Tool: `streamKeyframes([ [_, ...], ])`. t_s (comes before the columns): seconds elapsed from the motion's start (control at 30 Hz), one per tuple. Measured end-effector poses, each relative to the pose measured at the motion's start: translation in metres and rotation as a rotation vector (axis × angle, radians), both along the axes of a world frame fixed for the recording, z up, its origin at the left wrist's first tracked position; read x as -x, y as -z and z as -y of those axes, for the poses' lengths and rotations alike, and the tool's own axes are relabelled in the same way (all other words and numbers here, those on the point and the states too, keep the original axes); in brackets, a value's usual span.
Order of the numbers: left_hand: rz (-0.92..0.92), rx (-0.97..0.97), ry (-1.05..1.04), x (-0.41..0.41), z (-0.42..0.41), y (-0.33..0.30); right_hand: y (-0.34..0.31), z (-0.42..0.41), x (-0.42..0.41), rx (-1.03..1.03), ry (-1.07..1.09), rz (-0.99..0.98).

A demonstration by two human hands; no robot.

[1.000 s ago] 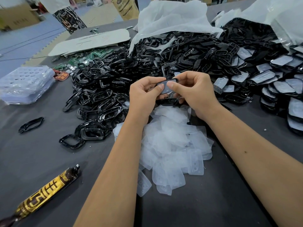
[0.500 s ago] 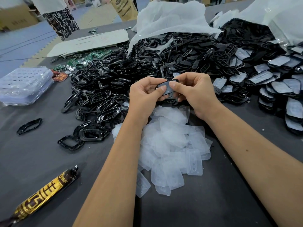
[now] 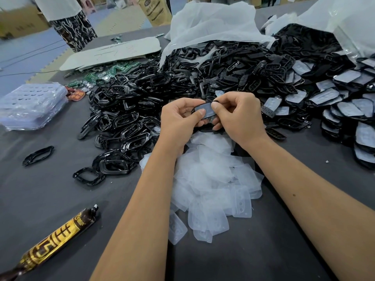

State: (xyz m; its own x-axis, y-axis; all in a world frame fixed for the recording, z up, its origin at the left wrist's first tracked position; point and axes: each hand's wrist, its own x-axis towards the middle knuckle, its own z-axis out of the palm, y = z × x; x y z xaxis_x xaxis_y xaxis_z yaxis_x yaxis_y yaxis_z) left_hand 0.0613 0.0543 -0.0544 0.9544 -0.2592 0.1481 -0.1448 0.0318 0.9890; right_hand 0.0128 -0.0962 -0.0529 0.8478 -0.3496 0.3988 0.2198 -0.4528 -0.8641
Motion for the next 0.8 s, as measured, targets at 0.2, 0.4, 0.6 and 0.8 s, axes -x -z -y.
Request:
streamKeyframes([
  [0.2, -0.076, 0.062, 0.001, 0.0, 0.001, -0.001, -0.001, 0.0, 0.001, 0.105, -0.04, 0.083],
  [0.4, -0.279, 0.244, -0.031, -0.006, -0.006, -0.008, -0.005, -0.005, 0.002, 0.291, -0.162, 0.175],
  [0.6, -0.36, 0.333, 0.064, -0.006, -0.006, -0.012, -0.003, -0.003, 0.001, 0.351, -0.041, 0.215],
  [0.8, -0.193, 0.252, 0.073, -0.001, -0.001, -0.008, -0.004, 0.0, 0.0, -0.145, -0.109, 0.062],
])
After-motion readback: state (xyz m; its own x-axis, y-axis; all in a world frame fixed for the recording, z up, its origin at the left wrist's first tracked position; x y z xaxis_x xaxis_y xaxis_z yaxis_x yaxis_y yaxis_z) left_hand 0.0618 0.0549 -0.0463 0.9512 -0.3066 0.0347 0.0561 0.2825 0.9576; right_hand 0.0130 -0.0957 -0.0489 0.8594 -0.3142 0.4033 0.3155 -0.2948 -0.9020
